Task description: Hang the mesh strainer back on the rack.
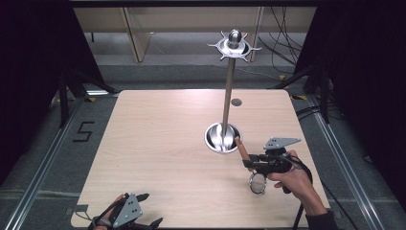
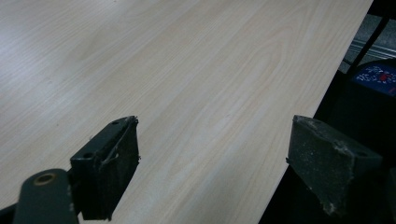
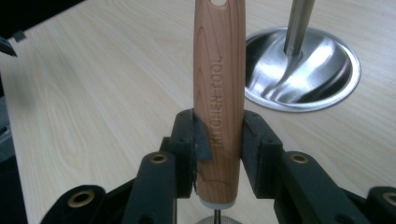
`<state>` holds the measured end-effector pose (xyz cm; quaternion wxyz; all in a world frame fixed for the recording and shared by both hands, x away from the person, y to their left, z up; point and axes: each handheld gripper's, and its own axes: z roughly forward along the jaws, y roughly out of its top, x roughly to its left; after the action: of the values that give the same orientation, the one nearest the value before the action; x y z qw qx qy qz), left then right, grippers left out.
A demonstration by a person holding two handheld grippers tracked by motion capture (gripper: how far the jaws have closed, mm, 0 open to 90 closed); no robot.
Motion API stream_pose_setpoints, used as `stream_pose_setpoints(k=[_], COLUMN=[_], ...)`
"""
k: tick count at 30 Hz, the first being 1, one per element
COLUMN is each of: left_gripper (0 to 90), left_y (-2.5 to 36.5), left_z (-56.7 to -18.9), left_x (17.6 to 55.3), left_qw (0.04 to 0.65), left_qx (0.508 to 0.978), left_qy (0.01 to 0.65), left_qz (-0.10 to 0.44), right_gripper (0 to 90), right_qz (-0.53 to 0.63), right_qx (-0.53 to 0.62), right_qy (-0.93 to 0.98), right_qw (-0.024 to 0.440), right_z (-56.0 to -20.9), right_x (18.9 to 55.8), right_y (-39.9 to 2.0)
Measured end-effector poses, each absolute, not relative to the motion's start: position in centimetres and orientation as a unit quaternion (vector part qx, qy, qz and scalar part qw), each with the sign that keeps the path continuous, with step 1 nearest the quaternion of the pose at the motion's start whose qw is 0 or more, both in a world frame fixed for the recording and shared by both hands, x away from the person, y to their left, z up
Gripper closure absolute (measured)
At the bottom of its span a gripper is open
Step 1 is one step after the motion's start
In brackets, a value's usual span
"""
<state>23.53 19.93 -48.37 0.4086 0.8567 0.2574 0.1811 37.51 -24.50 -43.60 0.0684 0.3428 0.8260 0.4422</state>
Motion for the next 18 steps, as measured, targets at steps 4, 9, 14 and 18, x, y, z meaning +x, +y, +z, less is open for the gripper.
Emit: stream_pose_setpoints(k=[4, 9, 14, 18], left_gripper=[16.0, 16.0, 16.0, 16.0], left_y=[19.8, 19.9, 19.9, 19.8], left_z=[-48.5, -48.3, -48.4, -48.5], left_x=[23.5, 23.5, 23.5, 23.4], left_qw=[0.415, 0.405, 0.409, 0.414], left_qx=[0.853, 0.859, 0.856, 0.854], left_qy=[0.260, 0.258, 0.257, 0.262], left_qz=[0.181, 0.179, 0.183, 0.177], right_gripper=[68.8, 68.9, 68.9, 69.0], right_qz=[0.454, 0.475, 0.486, 0.505], right_qx=[0.339, 0.330, 0.320, 0.324], right_qy=[0.822, 0.813, 0.809, 0.797], right_qw=[0.057, 0.064, 0.079, 0.072], right_z=[-43.3, -42.7, -42.3, -42.1], right_x=[37.4, 37.4, 37.7, 38.0], right_y=[-24.2, -23.9, -23.9, -24.0])
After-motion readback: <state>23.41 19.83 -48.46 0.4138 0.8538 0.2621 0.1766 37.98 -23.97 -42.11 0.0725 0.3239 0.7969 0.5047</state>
